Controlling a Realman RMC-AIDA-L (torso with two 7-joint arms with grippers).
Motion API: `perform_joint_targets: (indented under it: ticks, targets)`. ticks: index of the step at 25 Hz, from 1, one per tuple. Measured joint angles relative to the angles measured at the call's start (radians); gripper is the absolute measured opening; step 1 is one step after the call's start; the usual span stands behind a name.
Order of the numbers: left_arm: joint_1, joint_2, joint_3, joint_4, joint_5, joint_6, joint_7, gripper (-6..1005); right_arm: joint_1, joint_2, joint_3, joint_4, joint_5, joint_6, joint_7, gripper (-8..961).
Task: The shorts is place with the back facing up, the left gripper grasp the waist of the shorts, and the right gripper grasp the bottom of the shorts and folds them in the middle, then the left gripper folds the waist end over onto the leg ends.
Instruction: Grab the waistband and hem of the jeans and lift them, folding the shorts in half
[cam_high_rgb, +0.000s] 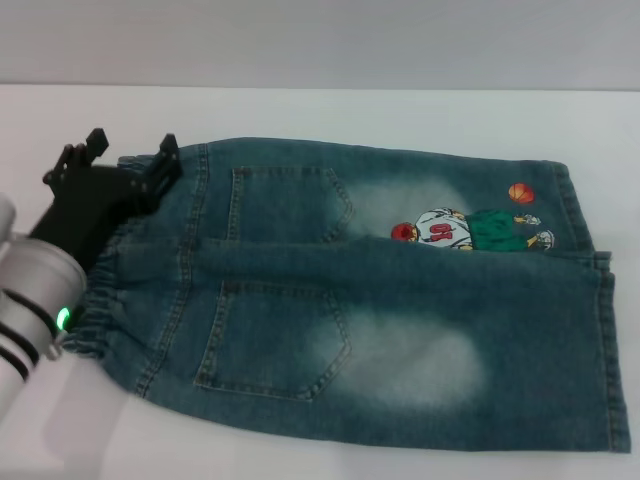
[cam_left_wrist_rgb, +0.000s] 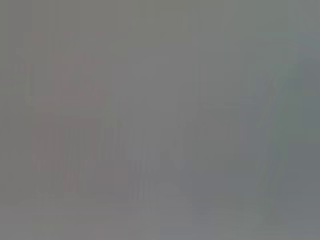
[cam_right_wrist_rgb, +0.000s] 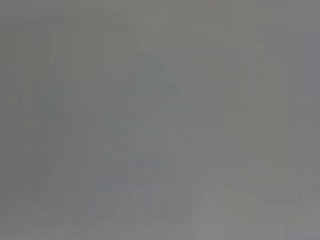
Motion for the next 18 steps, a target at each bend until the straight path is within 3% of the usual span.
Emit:
perform_joint_targets:
  ticks: [1,3,4,5,7,8,10,12,15,16,18]
  targets:
    - [0.049,-0.024,-0.138,-0.124,0.0,-0.236,0.073,831,0.001,-0.007,0.012,0.028,-0.077,-0.011,0.134,615]
    - [0.097,-0.07,-0.283,-0.227,0.007,-0.482,0.145,830,0.009,-0.021,0.035,0.048,-0.216,0.016,0.371,614]
    - [0.107,-0.087,-0.317,-0.246,0.012,-0.534,0.158,830,0.013,-0.026,0.045,0.056,-0.274,0.036,0.464,614]
    - [0.133,-0.126,-0.403,-0.301,0.034,-0.668,0.18,830,0.018,-0.029,0.058,0.068,-0.362,0.065,0.58,614]
    - [0.15,-0.157,-0.485,-0.354,0.065,-0.801,0.187,830,0.034,-0.031,0.096,0.113,-0.578,0.132,0.84,614]
    - [0.156,-0.161,-0.527,-0.39,0.077,-0.889,0.182,830,0.043,-0.03,0.115,0.137,-0.687,0.169,0.952,613]
    - [0.156,-0.161,-0.527,-0.39,0.077,-0.889,0.182,830,0.066,-0.026,0.154,0.188,-0.913,0.273,1.166,613]
    - [0.151,-0.159,-0.599,-0.451,0.081,-1.06,0.152,830,0.087,-0.017,0.187,0.227,-1.066,0.364,1.3,613]
    - [0.148,-0.16,-0.623,-0.459,0.084,-1.098,0.138,829,0.097,-0.006,0.22,0.27,-1.159,0.433,1.374,612]
    - [0.133,-0.161,-0.679,-0.466,0.089,-1.201,0.103,829,0.098,-0.005,0.229,0.282,-1.187,0.445,1.394,612]
    - [0.119,-0.16,-0.706,-0.462,0.093,-1.254,0.09,829,0.107,-0.001,0.24,0.303,-1.247,0.465,1.437,612]
